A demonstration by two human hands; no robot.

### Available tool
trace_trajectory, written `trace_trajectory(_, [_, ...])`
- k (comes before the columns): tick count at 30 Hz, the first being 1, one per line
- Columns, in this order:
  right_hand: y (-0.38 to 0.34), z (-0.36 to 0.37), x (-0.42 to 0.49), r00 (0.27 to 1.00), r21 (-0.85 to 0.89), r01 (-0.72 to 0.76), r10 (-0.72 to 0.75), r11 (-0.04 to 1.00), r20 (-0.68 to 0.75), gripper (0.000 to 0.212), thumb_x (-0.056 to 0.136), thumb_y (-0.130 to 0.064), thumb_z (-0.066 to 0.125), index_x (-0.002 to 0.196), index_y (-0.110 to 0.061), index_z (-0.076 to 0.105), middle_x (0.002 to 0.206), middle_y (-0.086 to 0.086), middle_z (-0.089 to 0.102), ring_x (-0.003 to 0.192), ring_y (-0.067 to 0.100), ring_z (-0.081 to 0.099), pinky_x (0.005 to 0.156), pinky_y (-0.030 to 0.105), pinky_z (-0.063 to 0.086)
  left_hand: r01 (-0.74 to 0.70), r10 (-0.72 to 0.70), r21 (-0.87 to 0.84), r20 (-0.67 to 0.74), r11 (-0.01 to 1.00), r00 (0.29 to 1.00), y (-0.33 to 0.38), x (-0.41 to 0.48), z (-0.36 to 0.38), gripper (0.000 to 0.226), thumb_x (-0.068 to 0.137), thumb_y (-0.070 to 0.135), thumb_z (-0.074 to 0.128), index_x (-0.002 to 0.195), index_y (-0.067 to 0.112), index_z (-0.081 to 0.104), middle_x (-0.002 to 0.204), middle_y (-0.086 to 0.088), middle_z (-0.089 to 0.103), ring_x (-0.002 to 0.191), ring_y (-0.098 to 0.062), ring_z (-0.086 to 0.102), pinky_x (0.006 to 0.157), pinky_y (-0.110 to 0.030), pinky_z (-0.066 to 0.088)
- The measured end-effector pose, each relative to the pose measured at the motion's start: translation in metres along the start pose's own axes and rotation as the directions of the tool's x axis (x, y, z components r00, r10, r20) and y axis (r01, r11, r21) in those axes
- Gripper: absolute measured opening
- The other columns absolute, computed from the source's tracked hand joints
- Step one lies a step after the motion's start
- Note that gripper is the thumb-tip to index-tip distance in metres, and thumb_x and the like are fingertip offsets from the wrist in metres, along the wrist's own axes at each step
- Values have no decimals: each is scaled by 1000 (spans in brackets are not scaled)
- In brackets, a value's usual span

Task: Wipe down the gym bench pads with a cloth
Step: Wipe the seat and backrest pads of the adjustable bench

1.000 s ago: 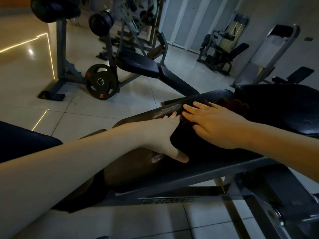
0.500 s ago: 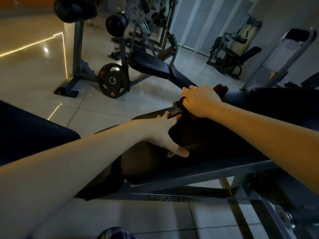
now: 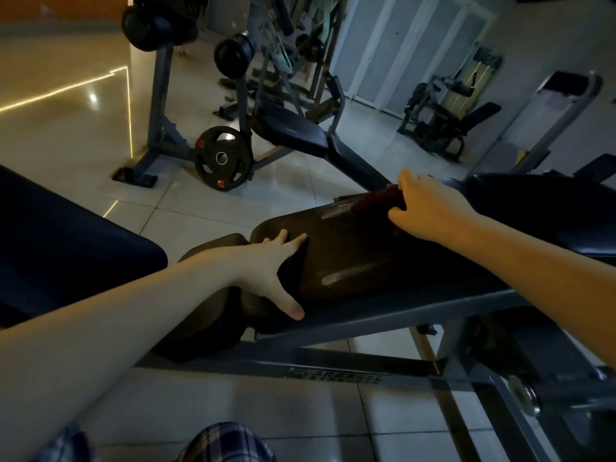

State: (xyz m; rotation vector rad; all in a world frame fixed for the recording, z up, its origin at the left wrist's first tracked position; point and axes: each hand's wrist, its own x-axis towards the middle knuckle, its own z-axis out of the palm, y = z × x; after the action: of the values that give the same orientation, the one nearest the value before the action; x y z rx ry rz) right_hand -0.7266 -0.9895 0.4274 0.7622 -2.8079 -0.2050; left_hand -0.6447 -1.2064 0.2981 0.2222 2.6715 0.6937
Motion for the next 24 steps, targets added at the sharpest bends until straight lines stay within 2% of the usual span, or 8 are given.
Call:
trace_trajectory(2, [-1,-12,4,998,36,-32,30,999,47,14,94,-22,52,87,-16,42,75,-2,47,65,14,49,51,26,31,11,-11,2,-10,1000,1000,1,0,0,136,56,68,79,148,41,-18,159,2,-22,148,-30,-7,119,-55,13])
trace_trajectory(6, [1,-50,15,969,322,-248,229,914,97,26,94,-14,50,68,-11,47,67,6,48,60,20,48,48,25,32,28,-28,-9,-18,1000,999,4,-4,0,136,56,64,81,148,42,-17,159,3,-21,148,-28,-6,119,-53,15])
trace_trajectory(10, [-8,-74,19,900,669,-431,340,606,272,10,93,-14,51,85,-11,57,84,9,61,75,20,62,55,29,47,68,-68,13,3,998,998,12,-7,-5,133,61,60,80,148,42,-18,159,5,-21,149,-26,-3,118,-51,20])
trace_trajectory(14, [-14,-80,18,837,812,-547,155,204,525,18,96,-19,38,103,-9,52,85,12,68,67,26,71,55,38,57,75,-76,60,14,995,997,18,-9,-8,132,66,58,79,148,36,-22,159,1,-23,148,-29,-4,118,-50,19])
trace_trajectory(17, [-14,-74,15,812,802,-583,127,130,570,24,98,-22,35,107,-10,54,76,8,72,62,23,72,52,33,57,66,-67,71,12,995,998,18,-11,-8,131,67,58,78,148,35,-22,159,-1,-23,149,-30,-2,118,-50,20])
trace_trajectory(21, [-12,-72,13,863,845,-492,247,211,441,14,95,-14,38,94,-11,52,80,6,64,68,21,68,57,25,53,75,-75,39,19,996,997,17,-9,-8,131,65,56,80,148,38,-20,159,2,-23,148,-30,-2,118,-51,21])
trace_trajectory(23, [-14,-76,11,926,820,-334,322,464,195,18,92,-8,41,77,-12,48,71,6,54,65,19,58,56,25,45,80,-81,36,28,996,996,18,-8,-8,132,66,55,80,147,38,-22,159,2,-24,148,-29,-5,118,-51,20])
trace_trajectory(24, [-16,-79,7,956,693,-243,289,679,52,24,93,-7,40,69,-12,44,66,5,48,59,17,50,53,24,39,81,-82,42,30,996,996,18,-8,-8,132,67,54,80,147,37,-23,159,2,-24,148,-29,-6,118,-50,20])
